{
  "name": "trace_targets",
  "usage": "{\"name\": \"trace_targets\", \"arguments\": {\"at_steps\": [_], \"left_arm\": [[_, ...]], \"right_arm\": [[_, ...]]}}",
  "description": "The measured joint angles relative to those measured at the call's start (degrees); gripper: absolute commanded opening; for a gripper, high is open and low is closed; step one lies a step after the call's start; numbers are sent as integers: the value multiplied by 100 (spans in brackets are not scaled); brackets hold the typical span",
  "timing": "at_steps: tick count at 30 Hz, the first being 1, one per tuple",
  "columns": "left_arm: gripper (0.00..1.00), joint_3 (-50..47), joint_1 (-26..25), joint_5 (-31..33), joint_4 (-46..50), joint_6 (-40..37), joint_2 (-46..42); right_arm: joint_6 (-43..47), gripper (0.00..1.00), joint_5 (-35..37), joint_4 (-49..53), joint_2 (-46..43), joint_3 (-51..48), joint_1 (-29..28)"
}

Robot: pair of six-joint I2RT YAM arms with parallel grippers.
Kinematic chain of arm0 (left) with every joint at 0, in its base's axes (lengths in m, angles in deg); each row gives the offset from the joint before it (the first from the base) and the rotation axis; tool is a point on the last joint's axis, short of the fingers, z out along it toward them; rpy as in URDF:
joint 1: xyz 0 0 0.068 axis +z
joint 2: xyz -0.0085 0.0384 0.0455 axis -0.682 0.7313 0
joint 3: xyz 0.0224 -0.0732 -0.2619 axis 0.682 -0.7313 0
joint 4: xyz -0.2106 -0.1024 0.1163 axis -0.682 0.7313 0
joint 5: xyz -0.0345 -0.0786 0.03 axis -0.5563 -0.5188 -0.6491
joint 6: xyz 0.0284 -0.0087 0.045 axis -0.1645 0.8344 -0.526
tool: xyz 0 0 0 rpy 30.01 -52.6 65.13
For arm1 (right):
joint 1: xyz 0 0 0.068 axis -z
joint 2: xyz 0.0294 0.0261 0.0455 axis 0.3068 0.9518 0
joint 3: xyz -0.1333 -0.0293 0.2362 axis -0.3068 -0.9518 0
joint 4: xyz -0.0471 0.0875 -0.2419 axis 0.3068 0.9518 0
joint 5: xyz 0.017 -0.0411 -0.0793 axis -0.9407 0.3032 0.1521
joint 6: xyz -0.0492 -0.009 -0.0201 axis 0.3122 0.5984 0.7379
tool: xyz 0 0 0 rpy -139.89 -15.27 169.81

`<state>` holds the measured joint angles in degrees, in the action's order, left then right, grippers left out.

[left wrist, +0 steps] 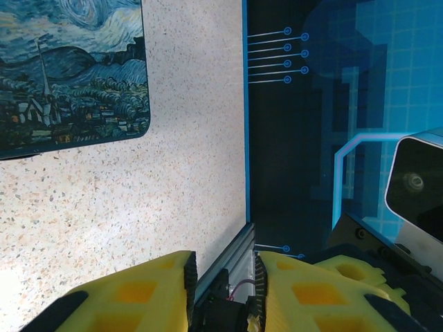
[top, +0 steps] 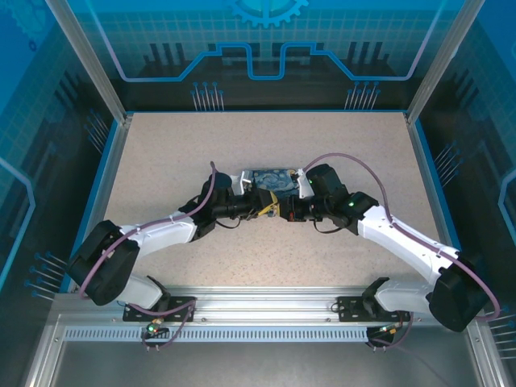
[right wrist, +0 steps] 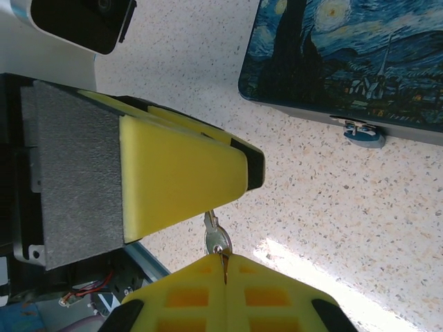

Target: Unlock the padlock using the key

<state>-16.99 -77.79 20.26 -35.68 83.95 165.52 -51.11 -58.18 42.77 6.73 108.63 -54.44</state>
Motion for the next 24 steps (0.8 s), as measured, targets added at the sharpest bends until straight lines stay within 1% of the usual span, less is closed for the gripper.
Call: {"name": "trace_targets", "arguments": {"at_steps": [6,12,15,18,24], "left_arm": [[29,0,0,0,0,0,9],[20,7,0,2,0,-2,9],[12,9,0,2,0,-11,9],[0,11,-7,13,0,-13,9],[0,17,-31,68,-42,-2,9]], "right_arm": [[0,0,-52,0,7,0,0],[2,0,-76,-2,39,-2,0],[2,0,-81,-2,55,-4,2],[2,0,-98,0,57,-4,2],[2,0,-120,9,57,-4,68]]}}
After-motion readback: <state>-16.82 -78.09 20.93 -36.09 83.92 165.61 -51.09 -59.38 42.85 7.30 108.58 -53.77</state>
